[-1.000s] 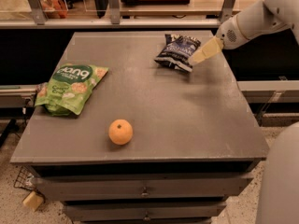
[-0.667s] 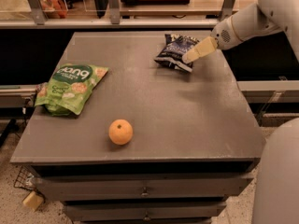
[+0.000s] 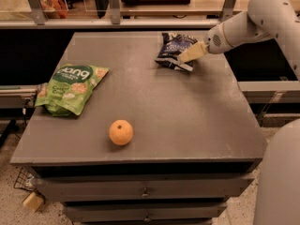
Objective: Pick blue chip bag
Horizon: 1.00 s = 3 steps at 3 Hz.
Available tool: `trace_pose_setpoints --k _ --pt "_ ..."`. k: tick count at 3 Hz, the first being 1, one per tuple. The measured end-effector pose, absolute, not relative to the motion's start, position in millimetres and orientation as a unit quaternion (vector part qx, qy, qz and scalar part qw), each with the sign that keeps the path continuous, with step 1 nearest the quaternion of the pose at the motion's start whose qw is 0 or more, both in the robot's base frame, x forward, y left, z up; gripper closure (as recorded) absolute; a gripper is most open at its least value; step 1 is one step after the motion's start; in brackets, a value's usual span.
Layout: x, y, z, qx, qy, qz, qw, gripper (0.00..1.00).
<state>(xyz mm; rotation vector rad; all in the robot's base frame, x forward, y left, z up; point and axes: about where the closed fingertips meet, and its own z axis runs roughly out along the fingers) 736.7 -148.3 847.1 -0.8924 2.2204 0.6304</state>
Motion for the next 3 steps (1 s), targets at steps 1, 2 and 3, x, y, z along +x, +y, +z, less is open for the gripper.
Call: trace_pose_setpoints --k 1,2,3 --pt "743 -149 846 -0.325 0.853 0.236 0.333 0.64" --pt "747 -152 859 -0.323 0.847 0.242 0.345 0.86" --pt "747 -156 895 -0.338 0.823 0.266 0.371 1.0"
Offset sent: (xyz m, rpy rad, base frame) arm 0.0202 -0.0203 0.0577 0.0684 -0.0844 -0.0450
